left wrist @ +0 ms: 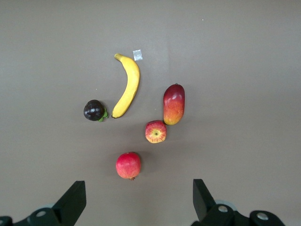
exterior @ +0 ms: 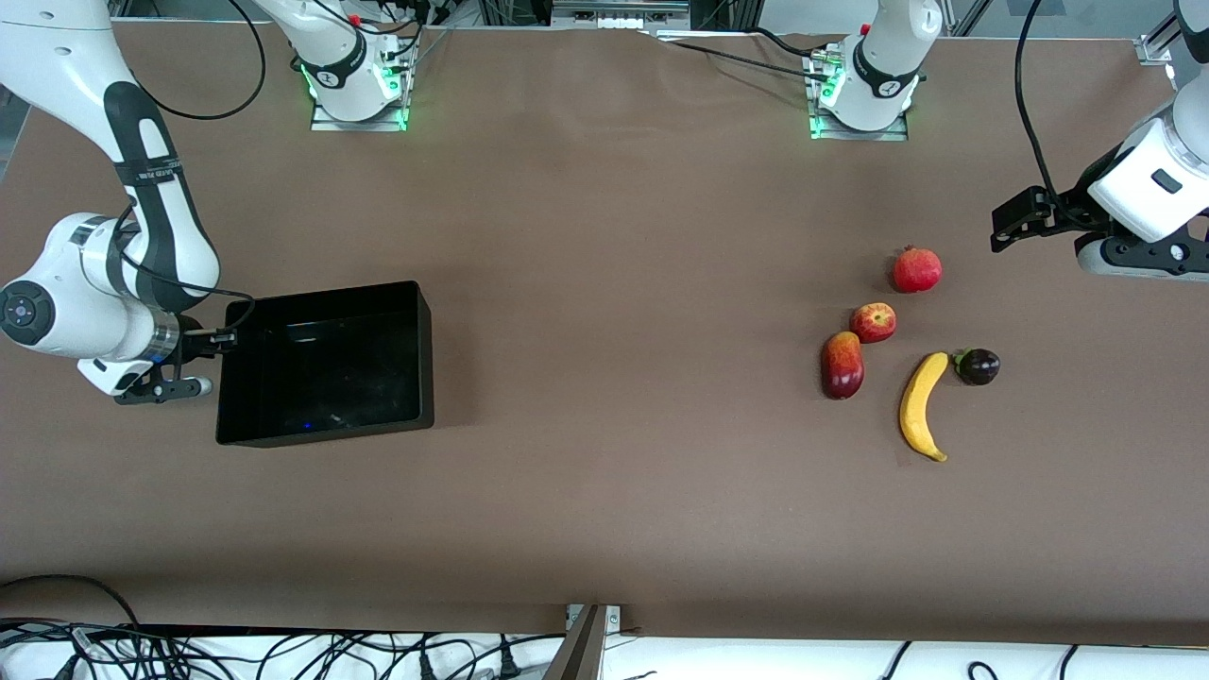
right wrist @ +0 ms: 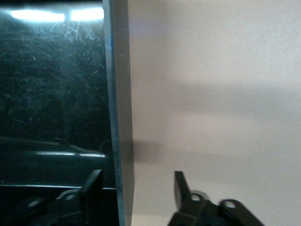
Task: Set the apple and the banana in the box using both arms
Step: 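Grip the black box rim with the right gripper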
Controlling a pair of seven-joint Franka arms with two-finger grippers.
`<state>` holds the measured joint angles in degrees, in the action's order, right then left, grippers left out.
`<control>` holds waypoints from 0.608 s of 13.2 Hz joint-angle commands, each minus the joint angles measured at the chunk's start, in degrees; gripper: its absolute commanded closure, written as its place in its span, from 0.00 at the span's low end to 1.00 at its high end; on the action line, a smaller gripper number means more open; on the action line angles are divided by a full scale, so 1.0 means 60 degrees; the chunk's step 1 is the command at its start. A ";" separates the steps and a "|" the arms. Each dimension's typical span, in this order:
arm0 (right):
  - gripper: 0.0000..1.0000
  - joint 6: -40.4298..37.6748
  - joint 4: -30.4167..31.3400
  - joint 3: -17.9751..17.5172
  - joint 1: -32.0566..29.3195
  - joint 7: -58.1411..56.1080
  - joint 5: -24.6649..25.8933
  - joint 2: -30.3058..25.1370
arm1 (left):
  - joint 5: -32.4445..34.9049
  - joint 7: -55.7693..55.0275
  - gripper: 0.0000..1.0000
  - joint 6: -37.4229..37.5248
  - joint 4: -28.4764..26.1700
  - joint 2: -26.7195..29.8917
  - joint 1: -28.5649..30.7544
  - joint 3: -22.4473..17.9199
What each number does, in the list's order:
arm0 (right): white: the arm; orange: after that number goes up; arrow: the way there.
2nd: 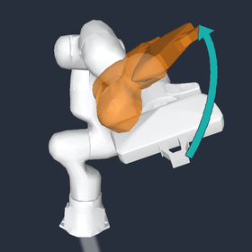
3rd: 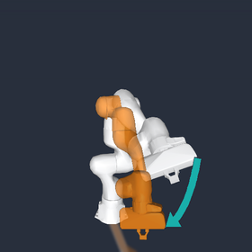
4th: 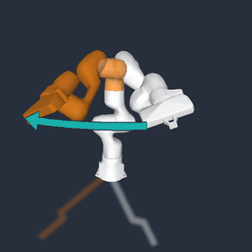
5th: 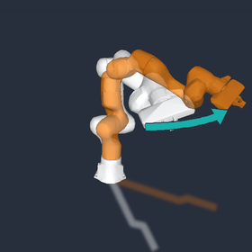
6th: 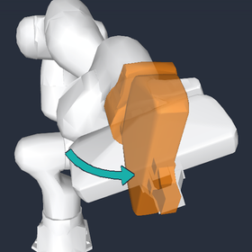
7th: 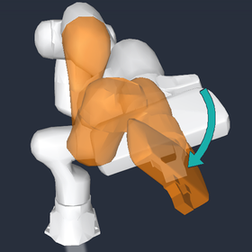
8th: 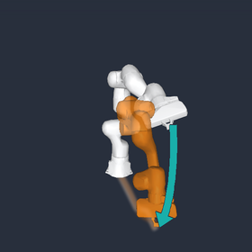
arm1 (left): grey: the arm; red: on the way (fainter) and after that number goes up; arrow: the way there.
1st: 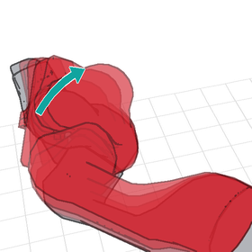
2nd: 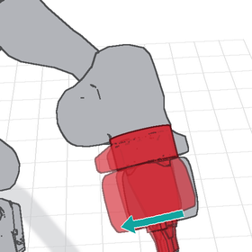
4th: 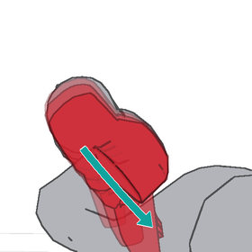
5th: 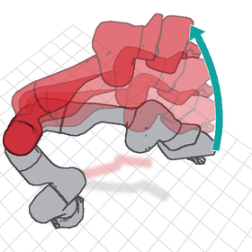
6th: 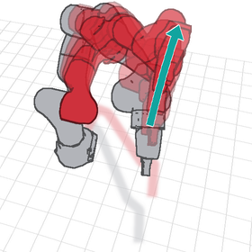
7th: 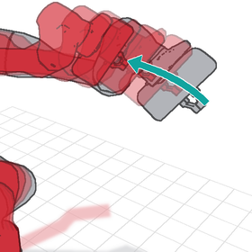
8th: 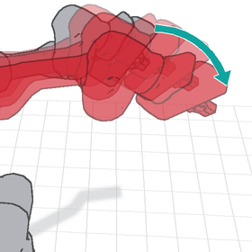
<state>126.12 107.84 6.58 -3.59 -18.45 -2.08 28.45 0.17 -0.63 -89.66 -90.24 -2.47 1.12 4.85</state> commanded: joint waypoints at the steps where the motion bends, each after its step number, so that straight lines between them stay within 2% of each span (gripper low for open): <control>1: 0.85 0.0162 0.0307 -0.0071 -0.0119 -0.0236 -0.0181 -0.0200 | 0.0177 0.0179 0.00 0.0207 0.0114 0.0060 0.0003 0.0042; 2: 1.00 0.0147 0.0307 -0.0071 -0.0134 -0.0222 -0.0196 -0.0200 | 0.0177 0.0164 0.00 0.0207 0.0114 0.0045 0.0003 0.0042; 6: 1.00 -0.0014 -0.0057 -0.0187 -0.0047 -0.0163 -0.0181 -0.0332 | 0.0177 0.0179 0.00 0.0206 0.0114 0.0060 0.0003 0.0042; 8: 1.00 -0.0640 -0.0787 -0.0684 -0.0032 -0.0148 -0.0181 -0.0405 | 0.0191 0.0149 0.00 0.0221 0.0114 0.0060 0.0003 0.0057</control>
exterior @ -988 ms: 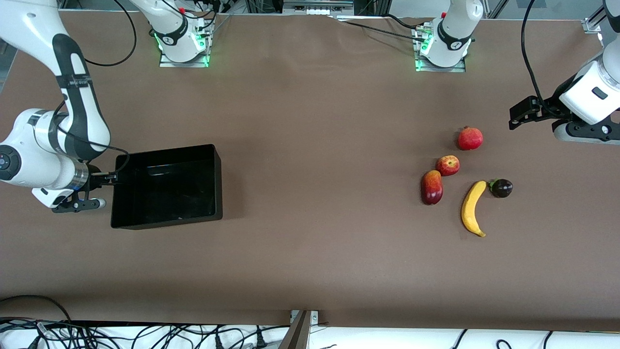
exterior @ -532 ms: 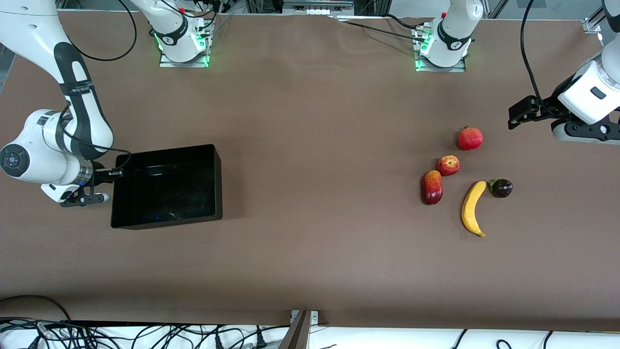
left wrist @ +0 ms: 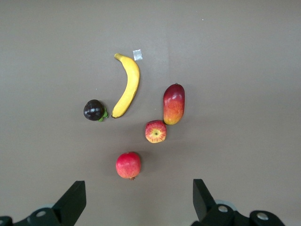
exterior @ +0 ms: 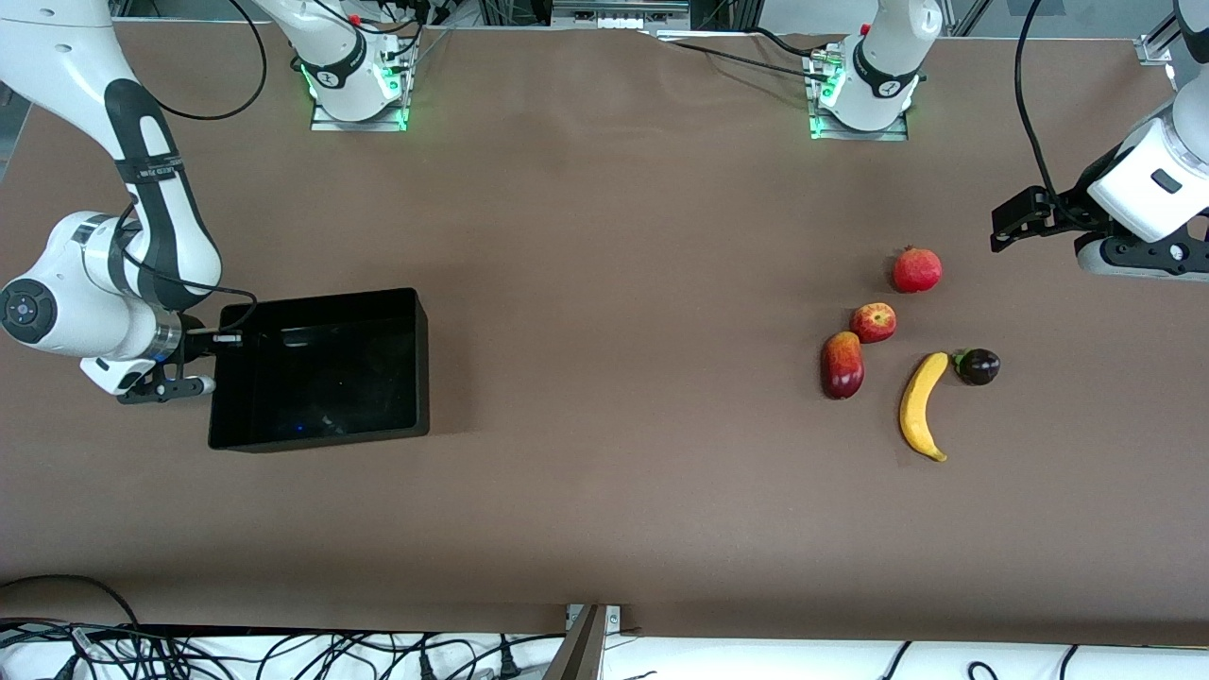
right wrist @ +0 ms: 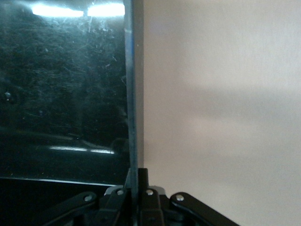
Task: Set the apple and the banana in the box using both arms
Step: 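Grip the black box rim with the right gripper, then slide the black box across the table toward the fruit with the right gripper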
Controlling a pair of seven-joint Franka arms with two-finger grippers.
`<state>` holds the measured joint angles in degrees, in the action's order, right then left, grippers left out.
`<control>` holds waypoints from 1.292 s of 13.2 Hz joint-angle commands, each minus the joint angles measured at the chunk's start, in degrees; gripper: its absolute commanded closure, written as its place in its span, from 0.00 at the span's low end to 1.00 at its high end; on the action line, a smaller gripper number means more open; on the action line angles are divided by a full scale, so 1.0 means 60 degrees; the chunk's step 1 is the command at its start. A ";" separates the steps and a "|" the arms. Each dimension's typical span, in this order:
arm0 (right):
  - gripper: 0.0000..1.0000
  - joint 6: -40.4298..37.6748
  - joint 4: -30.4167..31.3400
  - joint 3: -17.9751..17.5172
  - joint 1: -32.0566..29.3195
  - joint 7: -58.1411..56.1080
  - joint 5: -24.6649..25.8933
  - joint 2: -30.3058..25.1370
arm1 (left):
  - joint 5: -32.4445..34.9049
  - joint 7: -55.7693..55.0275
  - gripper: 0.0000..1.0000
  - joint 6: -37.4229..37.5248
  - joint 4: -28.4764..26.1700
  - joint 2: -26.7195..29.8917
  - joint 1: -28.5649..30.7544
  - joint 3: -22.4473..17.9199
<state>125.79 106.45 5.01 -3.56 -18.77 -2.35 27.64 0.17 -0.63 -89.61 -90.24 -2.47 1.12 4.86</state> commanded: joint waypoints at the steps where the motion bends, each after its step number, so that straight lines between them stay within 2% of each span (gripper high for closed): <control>1: 1.00 -0.1024 -0.1038 -0.0613 0.0080 -0.0080 -0.0150 -0.0271 | 0.0192 0.0164 0.00 0.0199 0.0114 0.0060 0.0003 0.0040; 4: 1.00 -0.2371 -0.2430 -0.0776 0.1117 0.0706 -0.0677 -0.0256 | 0.0177 0.0179 0.00 0.0199 0.0114 0.0060 0.0003 0.0040; 7: 1.00 -0.3181 -0.3034 -0.0791 0.2434 0.2521 -0.0707 -0.0212 | 0.0177 0.0179 0.00 0.0199 0.0114 0.0060 0.0003 0.0040; 9: 1.00 -0.3124 -0.3268 -0.0805 0.3489 0.3591 -0.0838 -0.0023 | 0.0177 0.0179 0.00 0.0214 0.0114 0.0060 0.0003 0.0040; 11: 1.00 -0.3035 -0.3794 -0.0791 0.4500 0.4967 -0.1612 0.0488 | 0.0177 0.0179 0.00 0.0199 0.0129 0.0059 0.0003 0.0040; 15: 1.00 -0.2189 -0.5624 -0.0776 0.6331 0.7385 -0.1659 0.2332 | 0.0177 0.0193 0.00 0.0213 0.0114 0.0059 0.0018 0.0025; 17: 1.00 -0.1107 -0.5789 -0.0761 0.7050 0.8513 -0.1645 0.2978 | 0.0177 0.0193 0.00 0.0214 0.0114 0.0045 0.0018 0.0025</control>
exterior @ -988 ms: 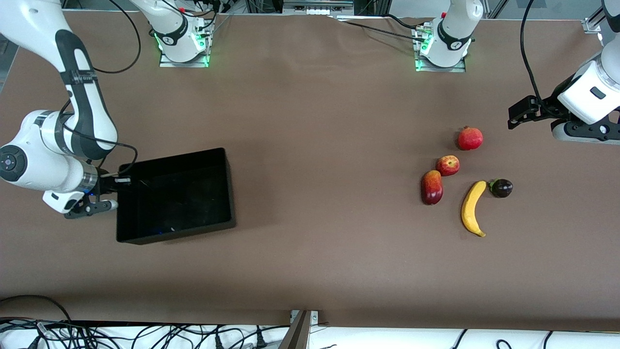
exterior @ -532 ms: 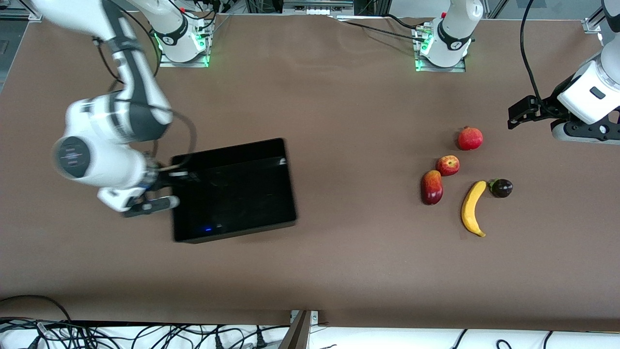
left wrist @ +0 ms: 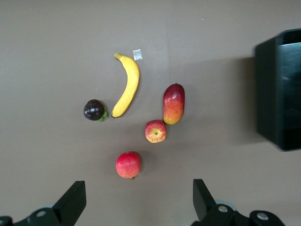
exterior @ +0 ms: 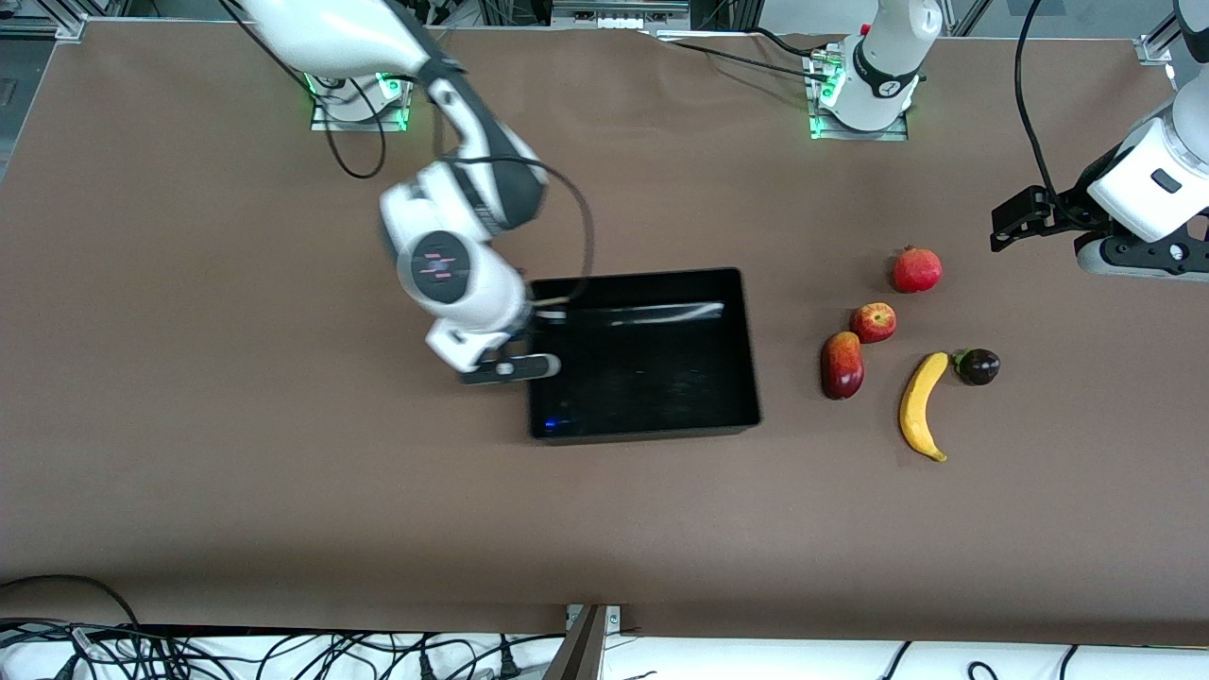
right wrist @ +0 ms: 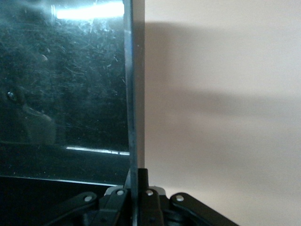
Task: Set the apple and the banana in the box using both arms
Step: 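Slide the black box across the table toward the fruit with the right gripper, then hold the box with the right gripper while the left gripper reaches the apple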
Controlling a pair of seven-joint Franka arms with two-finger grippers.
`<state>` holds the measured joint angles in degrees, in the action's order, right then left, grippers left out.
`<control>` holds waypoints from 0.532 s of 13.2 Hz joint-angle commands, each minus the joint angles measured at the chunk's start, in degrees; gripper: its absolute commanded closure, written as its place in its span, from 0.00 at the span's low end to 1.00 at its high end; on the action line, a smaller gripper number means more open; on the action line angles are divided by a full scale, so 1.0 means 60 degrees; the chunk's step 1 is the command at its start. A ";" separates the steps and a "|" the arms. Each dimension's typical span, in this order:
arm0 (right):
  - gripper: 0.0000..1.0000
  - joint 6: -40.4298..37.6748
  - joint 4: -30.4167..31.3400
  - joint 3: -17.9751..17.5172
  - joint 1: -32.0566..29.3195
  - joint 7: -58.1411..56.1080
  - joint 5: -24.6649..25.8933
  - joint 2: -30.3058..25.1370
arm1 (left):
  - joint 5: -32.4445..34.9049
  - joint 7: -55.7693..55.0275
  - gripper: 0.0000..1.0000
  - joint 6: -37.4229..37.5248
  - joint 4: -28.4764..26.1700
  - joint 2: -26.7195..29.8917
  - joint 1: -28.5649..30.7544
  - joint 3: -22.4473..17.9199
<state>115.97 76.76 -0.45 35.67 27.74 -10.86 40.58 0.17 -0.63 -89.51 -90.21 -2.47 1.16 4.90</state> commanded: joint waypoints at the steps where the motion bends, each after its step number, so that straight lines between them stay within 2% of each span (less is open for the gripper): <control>1: 1.00 0.0883 -0.0841 0.0149 0.0733 0.1000 -0.0226 0.1027 | 0.0177 0.0193 0.00 0.0197 0.0109 0.0059 0.0012 0.0018; 5: 1.00 0.1121 -0.0841 0.0193 0.1057 0.1075 -0.0182 0.1380 | 0.0104 0.0208 0.00 0.0678 -0.0037 0.0045 0.0026 -0.0012; 7: 1.00 0.1252 -0.0841 0.0193 0.1174 0.1119 -0.0167 0.1454 | 0.0074 0.0208 0.00 0.1381 -0.0184 -0.0362 -0.0076 0.0047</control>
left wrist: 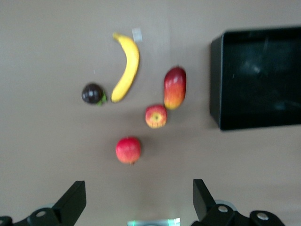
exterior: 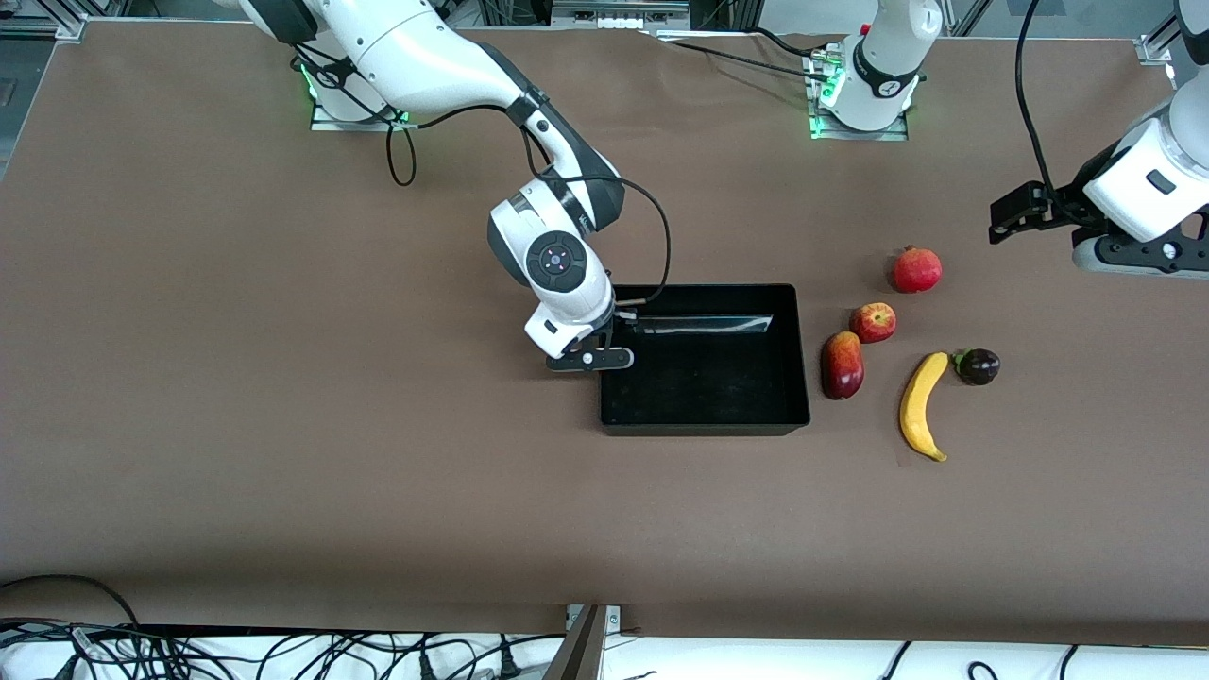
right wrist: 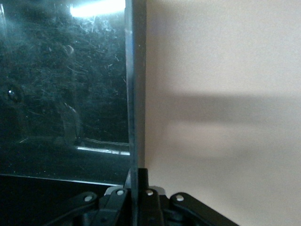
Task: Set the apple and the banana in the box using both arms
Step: 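Hold the box with the right gripper while the left gripper reaches the apple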
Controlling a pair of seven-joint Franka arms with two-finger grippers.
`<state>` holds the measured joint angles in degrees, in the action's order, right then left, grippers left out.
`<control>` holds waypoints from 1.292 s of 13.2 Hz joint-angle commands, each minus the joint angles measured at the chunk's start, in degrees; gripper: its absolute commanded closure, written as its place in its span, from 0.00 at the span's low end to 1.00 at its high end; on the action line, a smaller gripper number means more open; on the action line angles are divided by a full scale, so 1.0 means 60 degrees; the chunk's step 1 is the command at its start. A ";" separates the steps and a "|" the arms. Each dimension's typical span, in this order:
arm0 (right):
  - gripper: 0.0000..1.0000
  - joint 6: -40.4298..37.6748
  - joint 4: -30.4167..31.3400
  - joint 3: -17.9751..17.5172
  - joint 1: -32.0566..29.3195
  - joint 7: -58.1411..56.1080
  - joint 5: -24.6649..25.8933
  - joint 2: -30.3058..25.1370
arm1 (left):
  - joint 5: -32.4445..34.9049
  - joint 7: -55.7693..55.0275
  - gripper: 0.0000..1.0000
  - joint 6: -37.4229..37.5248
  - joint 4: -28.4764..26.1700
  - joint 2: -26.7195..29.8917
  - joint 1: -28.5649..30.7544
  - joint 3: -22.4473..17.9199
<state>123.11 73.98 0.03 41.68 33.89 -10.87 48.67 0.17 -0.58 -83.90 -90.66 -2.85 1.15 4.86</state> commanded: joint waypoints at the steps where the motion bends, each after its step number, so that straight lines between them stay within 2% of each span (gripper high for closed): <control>1: 1.00 0.0223 -0.0377 0.0112 0.0289 0.0311 -0.0167 0.0150 | 0.0089 0.0228 0.00 0.0420 -0.0182 -0.0534 -0.0060 0.0055; 2: 1.00 0.0427 -0.0392 0.0112 0.0406 0.0400 -0.0181 0.0238 | 0.0089 0.0460 0.00 0.0202 -0.0298 -0.0768 -0.0002 0.0055; 6: 1.00 0.0751 -0.0450 0.0112 0.0671 0.0474 -0.0181 0.0560 | 0.0206 0.1253 0.00 -0.2416 -0.2316 -0.0712 0.0014 0.0055; 12: 1.00 0.1162 -0.0787 0.0112 0.0701 0.1075 -0.0225 0.0854 | 0.0690 0.1224 0.00 -0.7745 -0.6270 -0.0755 -0.0016 0.0070; 13: 0.71 0.1118 -0.0802 0.0127 0.0701 0.1075 -0.0211 0.0839 | 0.0704 0.1108 0.00 -0.8479 -0.6798 -0.0843 -0.0016 0.0084; 14: 0.31 0.1103 -0.0788 0.0127 0.0715 0.1089 -0.0182 0.0781 | 0.0704 0.1078 0.00 -0.8980 -0.7050 -0.0989 -0.0016 0.0084; 15: 0.00 0.1060 -0.0787 0.0141 0.0715 0.1089 -0.0167 0.0722 | 0.0704 0.1019 0.00 -0.9217 -0.7154 -0.1121 -0.0016 0.0084; 17: 0.00 0.0681 -0.0802 0.0171 0.0701 0.1075 -0.0167 0.0459 | 0.0690 0.0408 0.00 -0.9539 -0.7184 -0.1355 -0.0117 0.0230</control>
<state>129.15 71.53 0.22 45.23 39.67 -10.98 51.47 3.27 5.05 -139.21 -133.51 -10.64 1.07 5.40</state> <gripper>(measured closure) 0.617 0.000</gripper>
